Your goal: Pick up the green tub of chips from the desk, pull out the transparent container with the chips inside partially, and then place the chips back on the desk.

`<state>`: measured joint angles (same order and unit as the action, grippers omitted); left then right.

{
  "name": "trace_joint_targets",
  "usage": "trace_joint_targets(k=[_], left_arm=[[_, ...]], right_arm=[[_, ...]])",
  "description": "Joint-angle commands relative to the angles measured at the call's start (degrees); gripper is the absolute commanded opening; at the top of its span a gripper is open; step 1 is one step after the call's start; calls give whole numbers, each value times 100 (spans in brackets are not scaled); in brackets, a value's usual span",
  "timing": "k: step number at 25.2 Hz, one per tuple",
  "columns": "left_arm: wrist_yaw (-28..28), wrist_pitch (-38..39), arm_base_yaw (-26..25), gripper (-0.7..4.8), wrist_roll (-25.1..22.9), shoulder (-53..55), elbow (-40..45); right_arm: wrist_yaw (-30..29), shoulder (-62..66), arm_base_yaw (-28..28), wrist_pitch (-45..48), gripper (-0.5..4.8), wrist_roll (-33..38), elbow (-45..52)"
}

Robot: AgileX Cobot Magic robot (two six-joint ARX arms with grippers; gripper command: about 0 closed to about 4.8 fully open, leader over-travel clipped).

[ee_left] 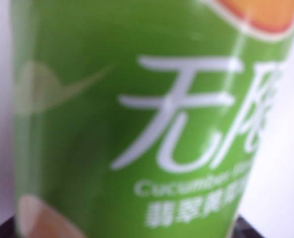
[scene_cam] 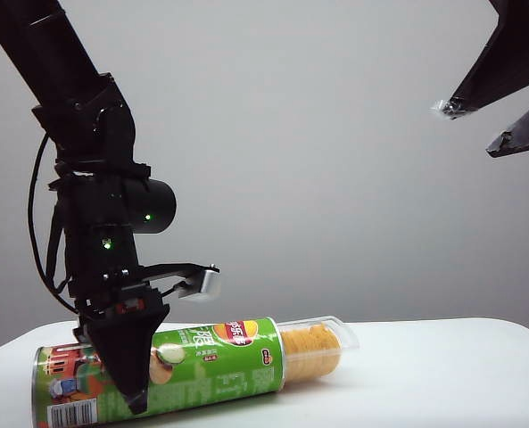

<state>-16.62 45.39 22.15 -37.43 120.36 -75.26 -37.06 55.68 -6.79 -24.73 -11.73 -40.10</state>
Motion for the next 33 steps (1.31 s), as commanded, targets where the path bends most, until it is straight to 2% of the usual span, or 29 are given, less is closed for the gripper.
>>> trace_joint_targets(k=[1, 11, 12, 20, 23, 26, 31, 33], left_arm=[[149, -160, 31, 479, 232, -59, -24], [610, -116, 170, 479, 297, -442, -24], [772, -122, 184, 479, 297, -551, -24], [1008, -92, 205, 479, 315, -1659, -26], [1069, -63, 205, 479, 516, -2177, -26], [1480, 332, 208, 479, 1075, -3075, -26], [2269, 778, 203, 479, 1359, -4428, 46], [2326, 745, 203, 479, 1388, -4833, 105]], right_arm=[[-13, -11, -2, 74, 479, -33, -13], [-55, -4, -2, 74, 479, -31, -13], [-59, -4, -2, 72, 479, -31, -13], [-170, -4, -2, 107, 479, -31, -13], [-282, -4, -2, 111, 479, -28, -13], [-313, -7, 0, 66, 479, 227, -15], [-289, -46, 15, 96, 479, 688, -15], [-186, -116, 55, 46, 479, 741, -13]])
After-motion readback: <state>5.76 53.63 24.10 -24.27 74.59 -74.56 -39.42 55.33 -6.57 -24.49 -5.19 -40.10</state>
